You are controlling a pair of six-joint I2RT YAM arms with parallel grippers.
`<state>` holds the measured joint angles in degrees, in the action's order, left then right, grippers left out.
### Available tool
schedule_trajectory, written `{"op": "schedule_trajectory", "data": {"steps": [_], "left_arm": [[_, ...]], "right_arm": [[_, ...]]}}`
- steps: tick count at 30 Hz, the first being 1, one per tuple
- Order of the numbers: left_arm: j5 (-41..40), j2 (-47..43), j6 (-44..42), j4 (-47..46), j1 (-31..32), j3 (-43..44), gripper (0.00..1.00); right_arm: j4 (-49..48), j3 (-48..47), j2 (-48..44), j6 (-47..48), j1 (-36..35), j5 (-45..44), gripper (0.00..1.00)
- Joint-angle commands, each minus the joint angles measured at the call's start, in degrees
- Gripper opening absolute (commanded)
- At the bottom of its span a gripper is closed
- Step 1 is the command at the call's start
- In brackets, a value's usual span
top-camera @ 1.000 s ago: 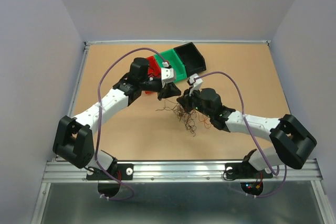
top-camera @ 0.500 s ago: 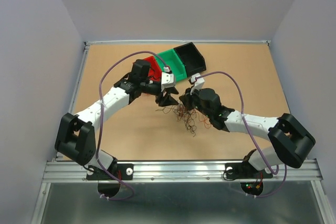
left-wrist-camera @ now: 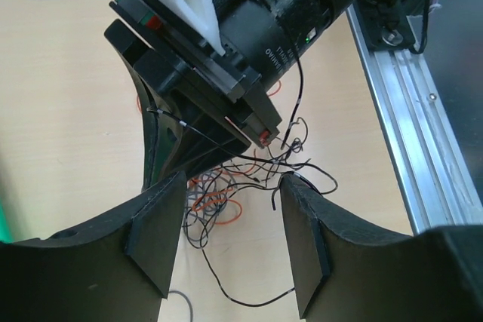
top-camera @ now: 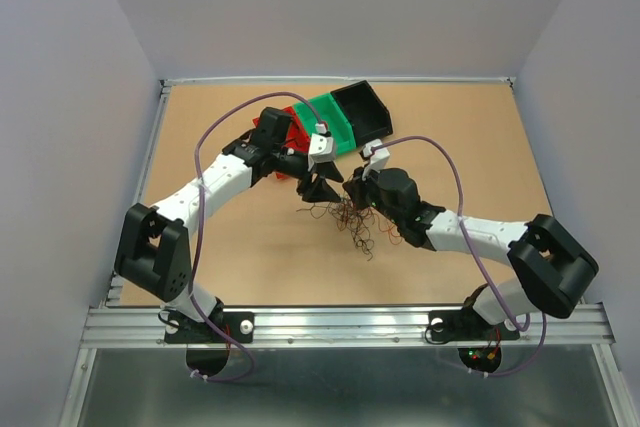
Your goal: Untangle the cables
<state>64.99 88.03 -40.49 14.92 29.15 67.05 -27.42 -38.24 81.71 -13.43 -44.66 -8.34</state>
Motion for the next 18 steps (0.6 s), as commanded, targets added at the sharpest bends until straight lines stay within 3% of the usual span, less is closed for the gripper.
{"op": "schedule_trajectory", "data": {"steps": [1,18], "left_arm": [[5.1,-0.3,-1.1,2.9,-1.6,3.0,0.64],[3.5,0.8,10.1,-3.8,-1.9,3.4,0.63]], "right_arm": [[-1.4,-3.7,0.5,0.9,-0.1,-2.6,0.01],[-1.3,-7.1,4.7,1.9,-1.6,-7.8,0.01]]}}
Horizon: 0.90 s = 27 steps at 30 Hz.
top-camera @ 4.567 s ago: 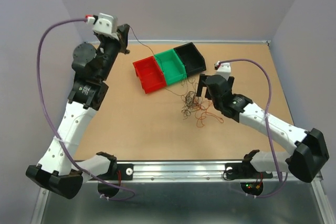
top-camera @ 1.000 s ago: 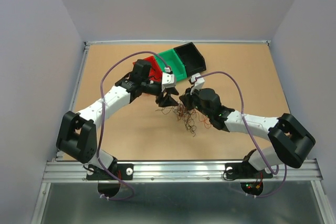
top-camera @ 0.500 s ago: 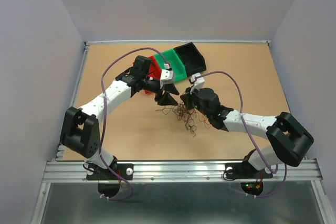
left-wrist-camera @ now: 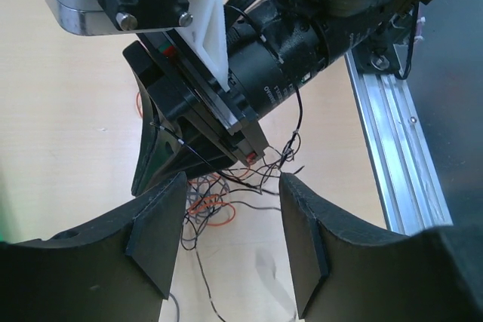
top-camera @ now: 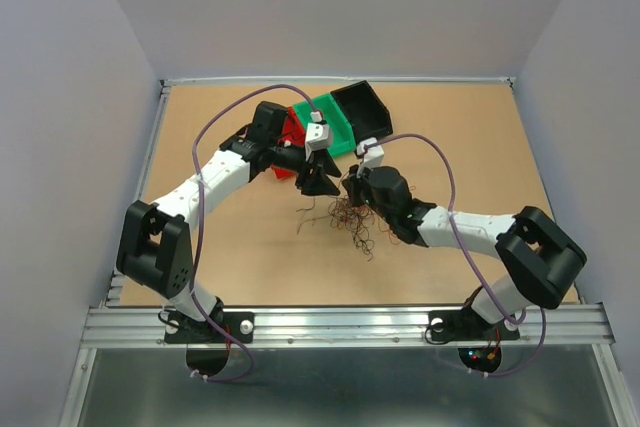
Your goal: Untangle the cables
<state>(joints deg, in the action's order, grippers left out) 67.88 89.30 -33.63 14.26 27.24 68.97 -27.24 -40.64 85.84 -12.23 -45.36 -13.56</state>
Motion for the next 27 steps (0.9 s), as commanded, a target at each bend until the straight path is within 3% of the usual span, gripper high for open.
{"op": "schedule_trajectory", "data": {"steps": [1,6,9,10,13,14,16,17,20,23,26,27], "left_arm": [[0.4,-0.4,3.7,-3.8,0.0,1.3,0.63],[-1.3,0.3,5.1,-5.3,0.2,1.2,0.61],[-2.6,0.6,5.7,-6.1,0.4,1.1,0.50],[-3.4,0.7,6.0,-6.5,0.6,1.0,0.36],[-5.0,0.9,7.3,-7.7,0.9,0.9,0.13],[-6.3,0.8,8.3,-8.2,0.9,1.1,0.00],[-7.7,0.3,8.9,-9.7,0.9,0.8,0.00],[-10.0,-1.2,11.0,-10.9,0.7,0.5,0.00],[-16.3,-6.1,17.2,-17.1,-0.5,-1.2,0.00],[-20.7,-9.8,21.7,-18.2,-2.6,2.6,0.00],[-22.3,-9.7,28.1,-14.4,-5.9,14.8,0.00],[-22.4,-8.9,29.7,-11.5,-6.6,25.1,0.00]], "right_arm": [[-1.5,-4.7,0.6,0.7,-1.0,-2.8,0.01],[-1.7,-5.7,1.6,1.2,-1.8,-3.9,0.01],[-2.0,-5.9,1.9,1.3,-2.1,-4.2,0.00],[-2.3,-5.8,1.9,1.4,-2.1,-4.0,0.01],[-2.9,-5.5,1.7,1.6,-2.3,-3.1,0.00],[-3.0,-5.2,1.4,1.6,-2.4,-3.1,0.02],[-3.7,-4.4,0.9,1.6,-2.3,-3.3,0.06],[-4.0,-3.1,-0.1,1.6,-2.3,-3.2,0.16],[-4.2,-1.2,-2.2,1.3,-2.3,-2.3,0.29],[-4.2,0.9,-3.5,1.1,-2.2,-4.2,0.28],[-4.1,2.1,-3.7,1.0,-2.1,-5.7,0.27],[-4.2,2.1,-3.1,0.2,-1.9,-7.1,0.26]]}}
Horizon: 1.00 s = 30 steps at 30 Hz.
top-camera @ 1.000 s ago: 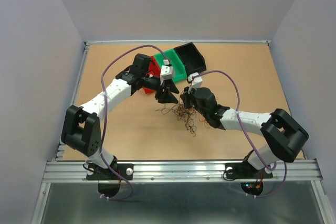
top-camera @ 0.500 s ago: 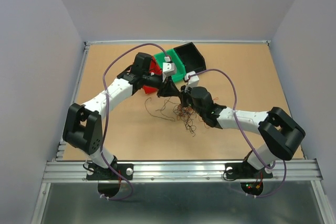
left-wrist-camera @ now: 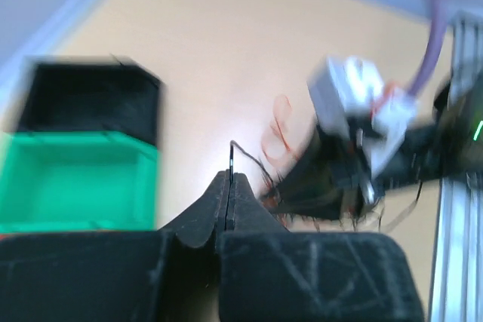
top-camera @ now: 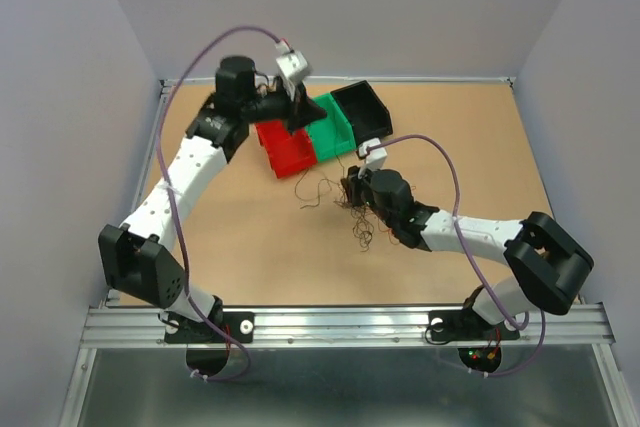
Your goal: Untangle the cables
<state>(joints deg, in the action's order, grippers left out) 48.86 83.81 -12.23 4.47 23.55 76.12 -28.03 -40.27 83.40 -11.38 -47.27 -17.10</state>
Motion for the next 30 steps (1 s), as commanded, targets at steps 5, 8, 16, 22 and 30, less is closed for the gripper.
{"op": "schedule_trajectory", "data": {"steps": [5,8,16,22,30], "left_arm": [[-17.0,7.6,14.8,14.6,-6.9,63.9,0.00],[-25.4,11.7,19.9,14.0,-9.9,75.4,0.00],[-30.2,3.8,19.6,-1.5,-10.5,56.6,0.00],[-29.0,7.1,18.6,0.1,-10.5,58.4,0.00],[-25.0,4.7,20.0,-2.7,-10.5,50.3,0.00]], "right_arm": [[-1.7,3.1,-0.5,-6.4,2.7,-8.5,0.29],[-0.2,5.4,-2.0,-10.6,6.5,-8.7,0.27],[20.7,7.1,-9.9,-21.4,13.2,-26.8,0.19],[32.6,5.0,-16.9,-18.9,13.3,-13.8,1.00],[74.4,-18.9,8.2,-25.0,12.7,-20.5,1.00]]}}
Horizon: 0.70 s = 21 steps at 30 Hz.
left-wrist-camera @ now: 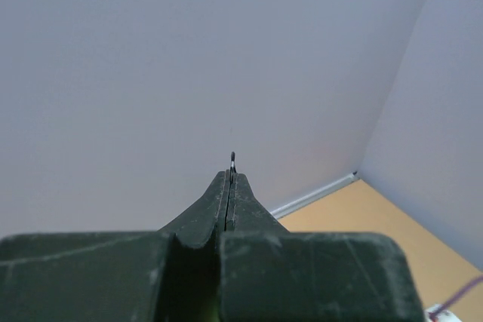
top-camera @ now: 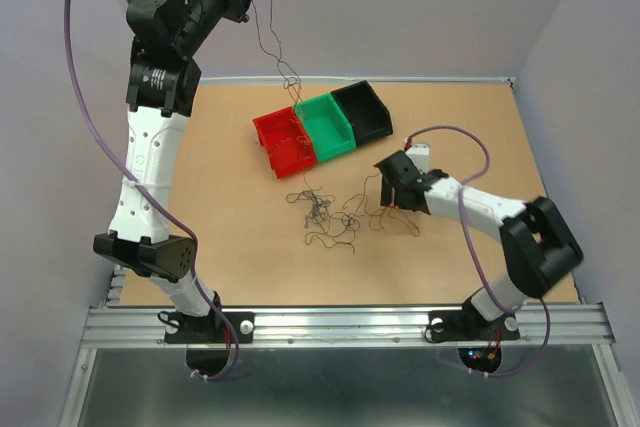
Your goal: Untangle the cables
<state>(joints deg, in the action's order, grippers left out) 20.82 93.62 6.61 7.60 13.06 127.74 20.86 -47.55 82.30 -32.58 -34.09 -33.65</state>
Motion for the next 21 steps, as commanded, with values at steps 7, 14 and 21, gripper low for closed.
{"op": "schedule_trajectory", "data": {"steps": [7,14,21], "left_arm": [[7.3,-8.8,-1.8,-6.7,0.6,-8.9,0.00],[13.0,-15.7,-6.2,-10.8,0.7,-22.4,0.00],[24.2,-29.2,-7.8,-21.3,1.0,-50.5,0.00]], "right_arm": [[41.9,-18.7,16.8,-2.0,-13.2,1.5,1.00],[30.8,-17.4,0.9,5.4,-21.8,10.4,1.00],[25.7,-17.7,-9.2,6.6,-21.8,7.6,1.00]]}}
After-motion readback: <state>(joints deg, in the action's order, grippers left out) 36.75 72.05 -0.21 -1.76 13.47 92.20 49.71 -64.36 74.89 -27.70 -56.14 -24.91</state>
